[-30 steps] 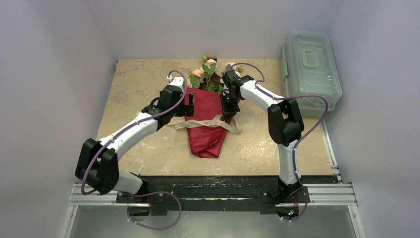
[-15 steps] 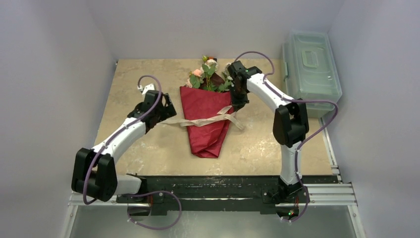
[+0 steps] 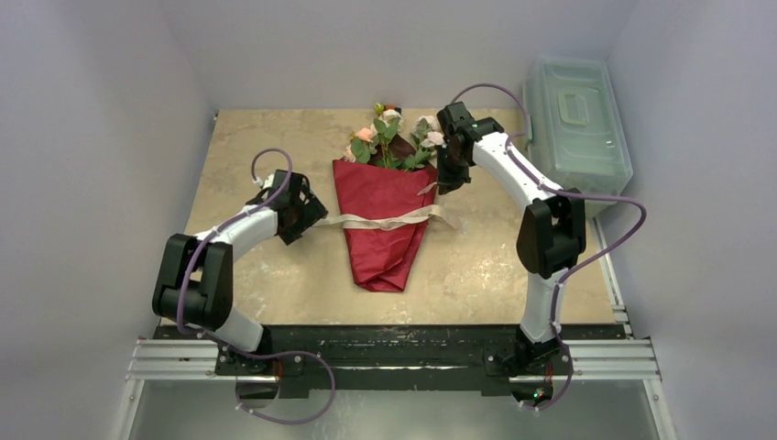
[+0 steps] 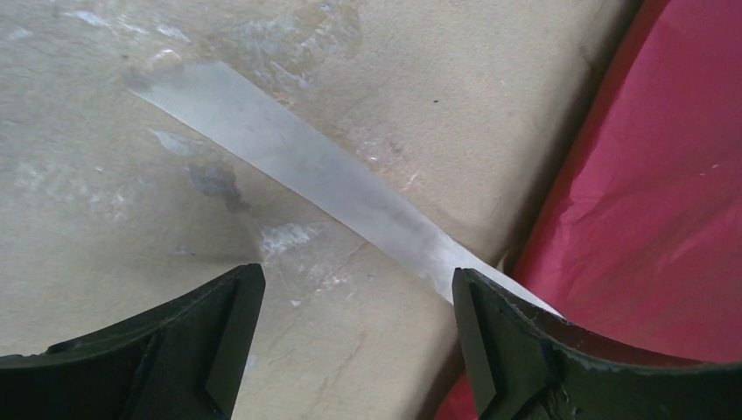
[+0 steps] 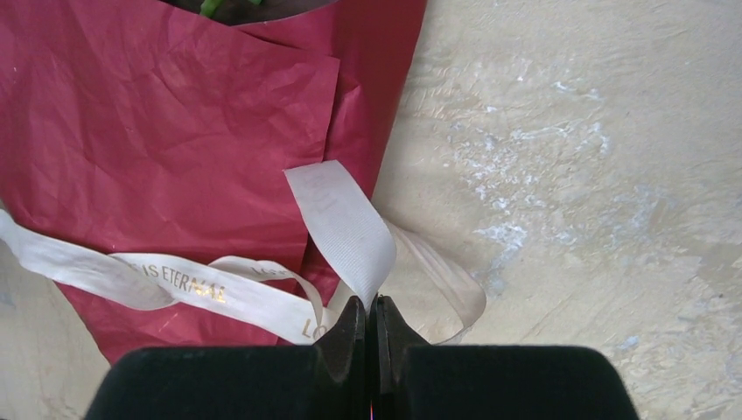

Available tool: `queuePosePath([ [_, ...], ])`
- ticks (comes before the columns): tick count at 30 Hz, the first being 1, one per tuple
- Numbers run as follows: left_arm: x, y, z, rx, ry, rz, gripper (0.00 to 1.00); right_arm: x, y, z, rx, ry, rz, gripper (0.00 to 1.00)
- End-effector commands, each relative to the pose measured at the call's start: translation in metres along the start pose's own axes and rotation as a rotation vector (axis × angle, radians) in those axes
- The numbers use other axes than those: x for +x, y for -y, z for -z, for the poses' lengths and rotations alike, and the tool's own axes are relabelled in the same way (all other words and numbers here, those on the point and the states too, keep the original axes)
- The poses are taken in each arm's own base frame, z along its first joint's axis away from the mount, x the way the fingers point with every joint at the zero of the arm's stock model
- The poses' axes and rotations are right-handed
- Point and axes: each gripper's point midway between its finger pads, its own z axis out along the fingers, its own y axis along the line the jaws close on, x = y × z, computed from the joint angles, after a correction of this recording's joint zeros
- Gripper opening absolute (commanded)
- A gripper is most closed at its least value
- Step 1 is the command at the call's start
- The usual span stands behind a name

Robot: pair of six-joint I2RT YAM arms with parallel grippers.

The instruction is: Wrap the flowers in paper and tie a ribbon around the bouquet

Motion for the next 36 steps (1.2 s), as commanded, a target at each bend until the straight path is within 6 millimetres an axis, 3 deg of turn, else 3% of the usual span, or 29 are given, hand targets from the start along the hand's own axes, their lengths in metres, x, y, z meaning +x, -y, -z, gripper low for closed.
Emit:
queuePosePath([
  [1, -0.003, 0.035, -0.003, 0.098, -0.018, 0.121, 0.82, -0.002, -0.008, 0.002, -0.036, 0.019, -0.021, 0.0],
  [4, -0.004, 0.046, -0.006, 0.156, 0.001, 0.177, 0.77, -0.003, -0.009, 0.004, -0.039, 0.022, -0.017, 0.0],
  [8, 0.0, 0.043, -0.02, 0.12, -0.016, 0.182, 0.74, -0.006, -0.01, 0.007, -0.041, 0.03, -0.015, 0.0],
  [10, 0.002, 0.042, -0.029, 0.111, -0.02, 0.181, 0.67, -0.007, -0.008, 0.009, -0.032, 0.037, -0.015, 0.0],
  [11, 0.002, 0.043, -0.033, 0.123, -0.016, 0.18, 0.57, -0.009, -0.006, 0.01, -0.023, 0.043, -0.014, 0.0],
  [12, 0.003, 0.046, -0.037, 0.142, -0.015, 0.18, 0.39, -0.01, -0.001, 0.012, -0.004, 0.052, -0.017, 0.0],
  [13, 0.005, 0.047, -0.04, 0.157, -0.015, 0.18, 0.26, -0.013, 0.005, 0.014, 0.023, 0.063, -0.022, 0.0],
  [15, 0.002, 0.05, -0.044, 0.175, 0.004, 0.173, 0.01, -0.019, 0.027, 0.022, 0.116, 0.09, -0.05, 0.0],
  [19, -0.005, 0.049, -0.041, 0.169, 0.038, 0.164, 0.0, -0.044, 0.092, 0.046, 0.306, 0.203, -0.204, 0.0],
  [23, -0.009, 0.047, -0.032, 0.161, 0.046, 0.131, 0.0, -0.064, 0.132, 0.057, 0.377, 0.294, -0.319, 0.0],
  [29, -0.012, 0.04, -0.021, 0.131, 0.058, 0.074, 0.0, -0.065, 0.165, 0.049, 0.502, 0.305, -0.388, 0.0],
  [32, -0.012, 0.041, -0.018, 0.139, 0.053, 0.044, 0.0, -0.068, 0.162, 0.044, 0.456, 0.286, -0.374, 0.0],
  [33, -0.011, 0.042, -0.018, 0.139, 0.045, 0.031, 0.0, -0.07, 0.156, 0.045, 0.42, 0.283, -0.364, 0.08],
  [34, -0.009, 0.043, -0.019, 0.143, 0.034, 0.02, 0.0, -0.073, 0.149, 0.045, 0.372, 0.284, -0.35, 0.26],
  [35, -0.007, 0.043, -0.02, 0.148, 0.025, 0.017, 0.0, -0.075, 0.139, 0.045, 0.312, 0.281, -0.335, 0.51],
  [36, -0.005, 0.043, -0.021, 0.151, 0.019, 0.017, 0.0, -0.074, 0.131, 0.046, 0.266, 0.273, -0.329, 0.65],
])
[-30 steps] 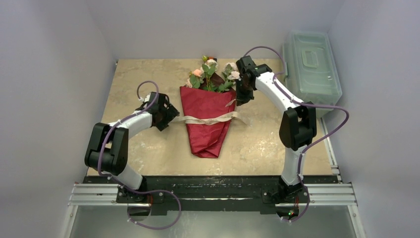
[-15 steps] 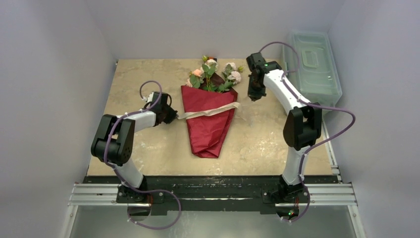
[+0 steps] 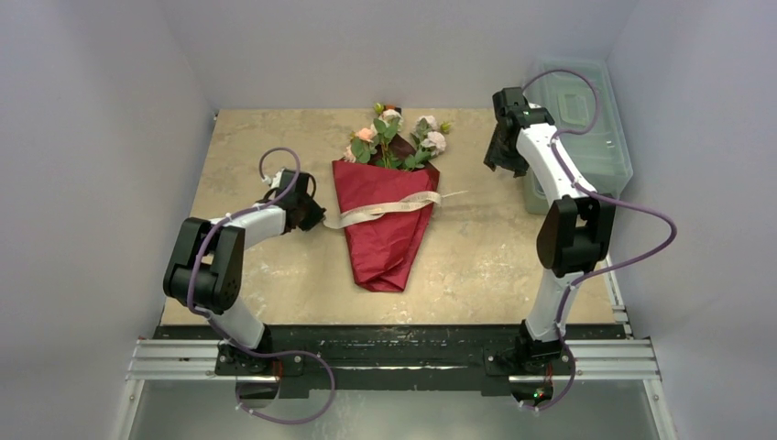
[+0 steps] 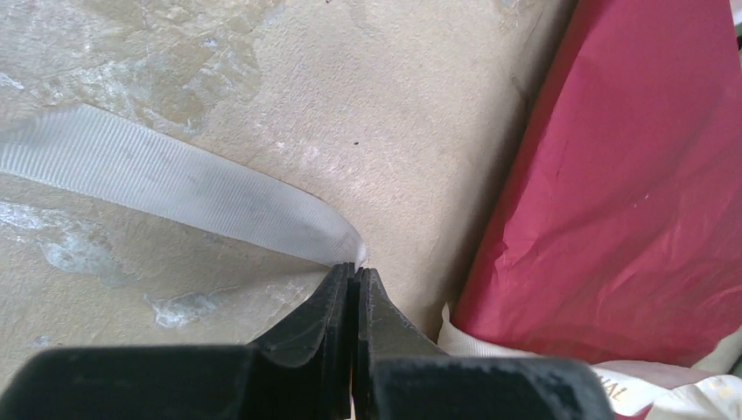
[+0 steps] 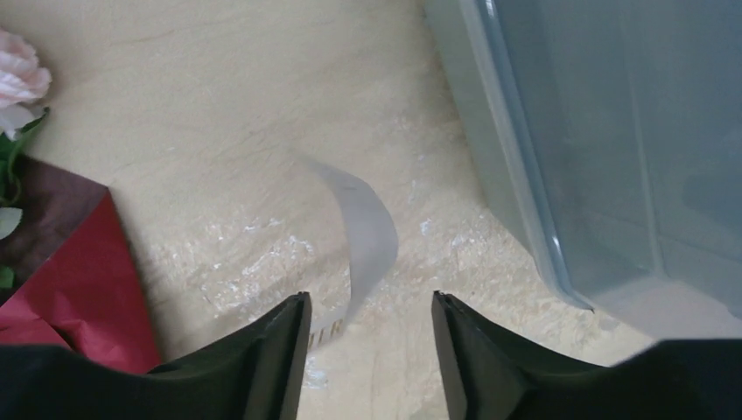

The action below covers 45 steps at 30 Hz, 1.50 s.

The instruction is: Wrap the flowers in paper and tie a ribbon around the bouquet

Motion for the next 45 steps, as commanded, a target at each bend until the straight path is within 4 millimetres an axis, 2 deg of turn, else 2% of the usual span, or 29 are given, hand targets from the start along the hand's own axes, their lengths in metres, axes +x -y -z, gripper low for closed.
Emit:
queuePosePath([
  [1, -0.003, 0.009, 0.006, 0.033, -0.002, -0.049, 0.0, -0.013, -0.03, 0.028, -0.2, 0.017, -0.009, 0.72],
  [4, -0.003, 0.01, 0.005, 0.04, -0.003, -0.046, 0.0, -0.003, -0.036, 0.039, -0.262, -0.021, -0.054, 0.83],
  [7, -0.002, 0.01, 0.005, 0.048, -0.003, -0.051, 0.0, 0.025, -0.047, 0.043, -0.339, -0.118, -0.145, 0.93],
  [12, 0.001, 0.008, 0.003, 0.049, -0.007, -0.059, 0.0, 0.083, -0.066, 0.03, -0.413, -0.317, -0.381, 0.9],
  [14, 0.001, 0.009, 0.002, 0.054, -0.009, -0.059, 0.0, 0.096, -0.07, 0.022, -0.405, -0.36, -0.461, 0.87],
  [21, 0.0, 0.01, 0.003, 0.066, -0.007, -0.085, 0.0, 0.096, -0.065, -0.013, -0.199, -0.383, -0.607, 0.85],
  [29, -0.001, 0.009, 0.004, 0.076, 0.003, -0.126, 0.0, 0.106, -0.081, -0.039, -0.093, -0.47, -0.663, 0.85],
  [35, -0.001, 0.011, 0.002, 0.087, 0.006, -0.153, 0.0, 0.123, -0.098, -0.054, -0.04, -0.511, -0.632, 0.84],
  [37, -0.002, 0.012, 0.002, 0.091, 0.009, -0.162, 0.0, 0.129, -0.104, -0.058, -0.04, -0.521, -0.631, 0.8],
  [43, -0.006, 0.016, 0.004, 0.101, 0.014, -0.203, 0.0, 0.15, -0.108, -0.072, -0.008, -0.54, -0.587, 0.53],
  [45, -0.006, 0.017, 0.005, 0.106, 0.014, -0.212, 0.0, 0.153, -0.108, -0.076, -0.016, -0.537, -0.579, 0.38],
])
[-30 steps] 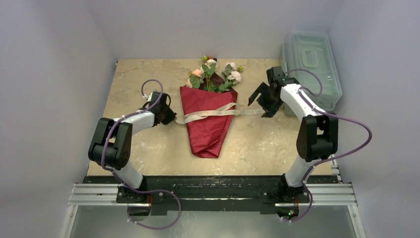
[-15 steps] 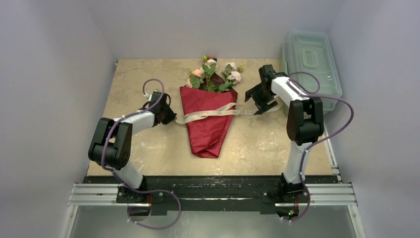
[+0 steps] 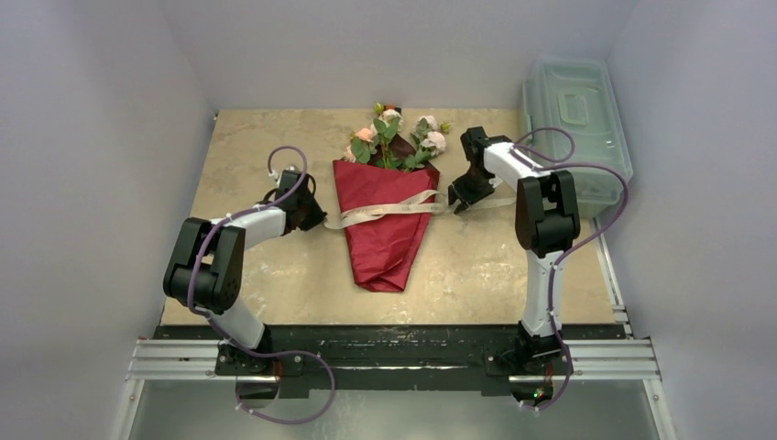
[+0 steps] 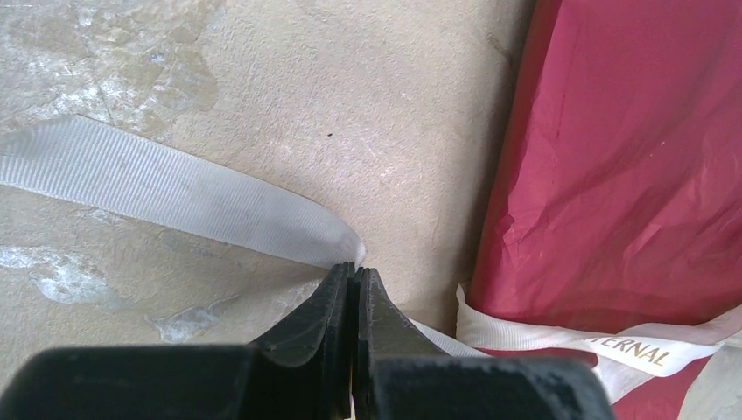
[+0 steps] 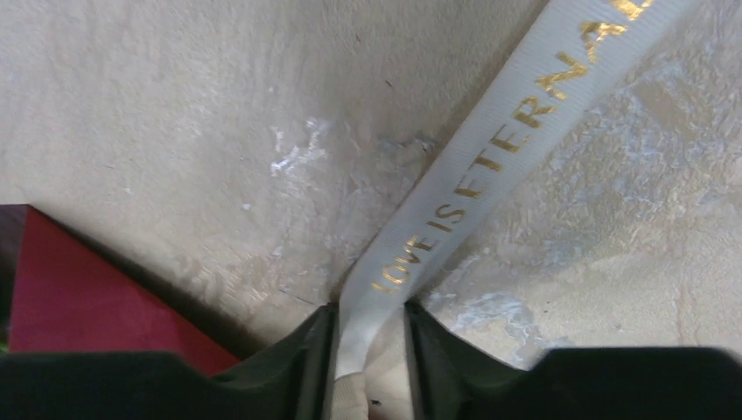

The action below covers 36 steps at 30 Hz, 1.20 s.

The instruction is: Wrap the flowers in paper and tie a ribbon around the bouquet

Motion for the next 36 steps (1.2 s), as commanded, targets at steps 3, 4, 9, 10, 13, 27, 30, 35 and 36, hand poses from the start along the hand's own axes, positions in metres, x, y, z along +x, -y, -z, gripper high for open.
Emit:
queuePosePath([
  [3, -0.015, 0.015, 0.005, 0.055, 0.044, -0.057, 0.0, 0.01, 0.013, -0.025, 0.048, -0.031, -0.002, 0.09],
  [4, -0.015, 0.014, 0.005, 0.053, 0.043, -0.061, 0.0, 0.011, 0.014, -0.026, 0.05, -0.034, 0.006, 0.0],
  [9, -0.016, 0.011, 0.006, 0.046, 0.042, -0.065, 0.0, 0.009, -0.003, -0.009, -0.033, -0.043, 0.039, 0.0],
  [10, -0.017, 0.011, 0.006, 0.046, 0.044, -0.066, 0.0, 0.002, -0.008, -0.002, -0.051, -0.024, 0.047, 0.0],
  [13, -0.021, 0.008, 0.008, 0.04, 0.05, -0.065, 0.0, -0.032, -0.028, 0.038, -0.14, 0.083, 0.056, 0.0],
  [27, -0.026, -0.014, 0.018, -0.008, 0.077, -0.052, 0.0, -0.144, -0.004, 0.146, -0.151, 0.504, 0.027, 0.0],
  [30, -0.028, -0.016, 0.02, -0.013, 0.087, -0.049, 0.0, -0.139, 0.012, 0.126, -0.099, 0.484, 0.028, 0.0],
  [35, -0.026, -0.014, 0.019, -0.005, 0.076, -0.043, 0.0, -0.119, 0.022, 0.087, -0.041, 0.366, 0.092, 0.06],
  [36, -0.026, -0.013, 0.019, -0.001, 0.076, -0.041, 0.0, -0.117, 0.023, 0.084, -0.034, 0.352, 0.1, 0.21],
])
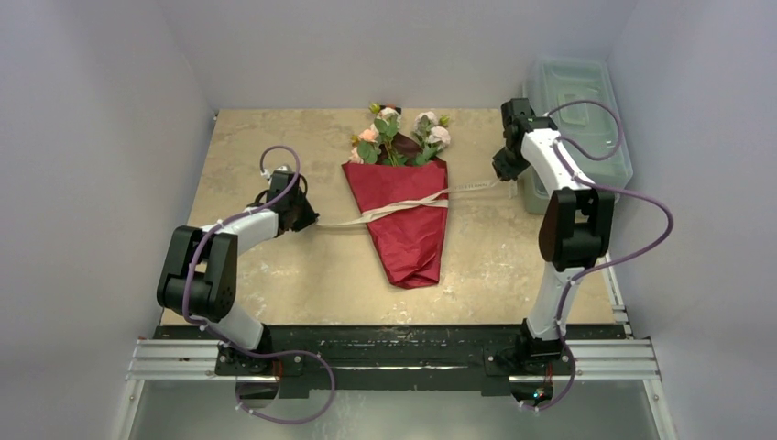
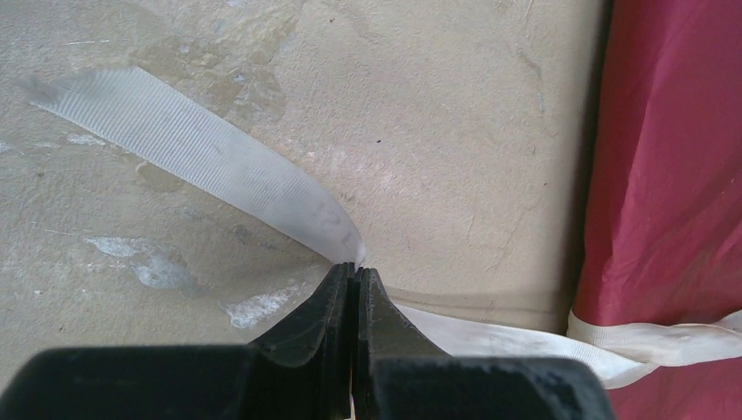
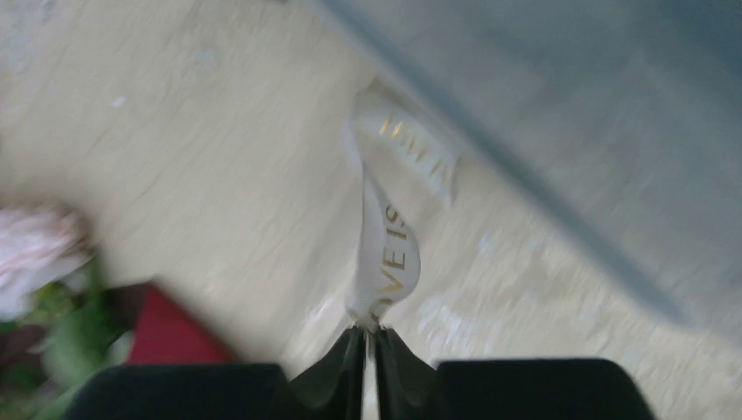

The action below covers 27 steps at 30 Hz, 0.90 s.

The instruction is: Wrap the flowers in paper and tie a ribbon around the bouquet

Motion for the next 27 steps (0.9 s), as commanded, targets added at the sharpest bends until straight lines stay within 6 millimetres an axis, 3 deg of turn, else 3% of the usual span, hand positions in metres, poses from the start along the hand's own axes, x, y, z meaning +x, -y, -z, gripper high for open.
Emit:
queuePosePath([
  [1, -0.014, 0.005, 0.007, 0.026, 0.047, 0.004, 0.0, 0.017, 0.007, -0.014, 0.035, -0.057, 0.06, 0.37],
  [3, -0.012, 0.005, 0.007, 0.03, 0.045, 0.006, 0.0, 0.012, 0.003, -0.01, 0.019, -0.048, 0.069, 0.59],
  [5, -0.011, 0.006, 0.006, 0.036, 0.041, 0.006, 0.0, 0.007, -0.006, -0.003, -0.02, -0.045, 0.078, 0.7],
  [8, -0.01, 0.005, 0.005, 0.035, 0.038, 0.008, 0.0, 0.019, -0.025, 0.005, -0.116, -0.102, 0.098, 0.74],
  [12, -0.013, 0.008, 0.007, 0.039, 0.041, 0.009, 0.0, 0.056, -0.039, 0.015, -0.18, -0.179, 0.091, 0.76],
  [16, -0.016, 0.006, 0.01, 0.005, 0.035, 0.028, 0.0, 0.101, -0.038, 0.01, -0.141, -0.295, 0.048, 0.76],
  [18, -0.018, 0.004, 0.013, -0.017, 0.034, 0.046, 0.09, 0.125, -0.036, 0.003, -0.126, -0.369, 0.02, 0.76],
  [21, -0.02, 0.006, 0.017, -0.03, 0.023, 0.07, 0.3, 0.151, -0.026, -0.012, -0.096, -0.447, -0.029, 0.73],
  [24, -0.026, 0.008, 0.025, -0.034, 0.038, 0.09, 0.47, 0.158, -0.026, -0.019, -0.096, -0.465, -0.038, 0.68],
  [27, -0.031, 0.011, 0.033, -0.032, 0.051, 0.096, 0.56, 0.149, -0.028, -0.026, -0.086, -0.432, -0.044, 0.66],
])
